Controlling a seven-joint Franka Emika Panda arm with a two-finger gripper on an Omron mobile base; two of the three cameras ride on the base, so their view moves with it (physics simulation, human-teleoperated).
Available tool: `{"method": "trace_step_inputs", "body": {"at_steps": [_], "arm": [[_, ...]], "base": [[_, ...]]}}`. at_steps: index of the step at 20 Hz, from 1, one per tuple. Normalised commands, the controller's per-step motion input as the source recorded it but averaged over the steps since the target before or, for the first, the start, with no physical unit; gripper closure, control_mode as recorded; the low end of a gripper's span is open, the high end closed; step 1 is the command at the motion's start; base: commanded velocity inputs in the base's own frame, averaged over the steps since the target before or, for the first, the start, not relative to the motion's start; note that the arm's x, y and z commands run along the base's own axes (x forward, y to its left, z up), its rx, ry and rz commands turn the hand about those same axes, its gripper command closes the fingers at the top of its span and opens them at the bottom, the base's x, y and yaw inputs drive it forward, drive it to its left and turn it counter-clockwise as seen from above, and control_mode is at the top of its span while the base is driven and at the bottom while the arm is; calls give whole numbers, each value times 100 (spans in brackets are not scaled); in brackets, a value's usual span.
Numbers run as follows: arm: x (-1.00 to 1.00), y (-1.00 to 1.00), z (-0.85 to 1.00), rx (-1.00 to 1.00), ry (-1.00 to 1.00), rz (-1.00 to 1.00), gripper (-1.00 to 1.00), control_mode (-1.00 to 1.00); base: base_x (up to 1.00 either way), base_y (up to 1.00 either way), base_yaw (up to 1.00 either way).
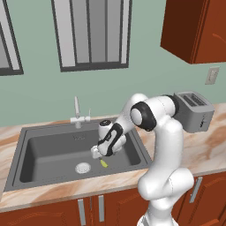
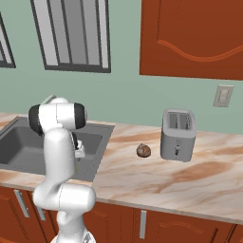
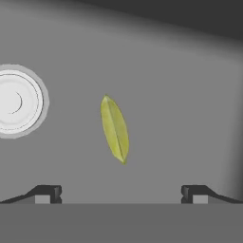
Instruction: Turn on the sink faucet. Then move the lemon wedge from the counter to the sink. Turn off the sink. Move the vegetable from the sink to the pot next to the stove. Finally move the pot to the front left burner.
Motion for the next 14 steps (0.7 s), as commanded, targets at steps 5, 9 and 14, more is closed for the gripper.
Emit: {"method": "trace_step_inputs", "body": {"at_steps": [5, 9, 14], "arm": [[23, 7, -20, -1, 1, 0, -100, -100], [20, 8, -24, 0, 2, 0, -100, -100], [14, 6, -28, 0, 1, 0, -100, -100]], "base": [[0, 0, 0], [0, 0, 0], [0, 0, 0]]}}
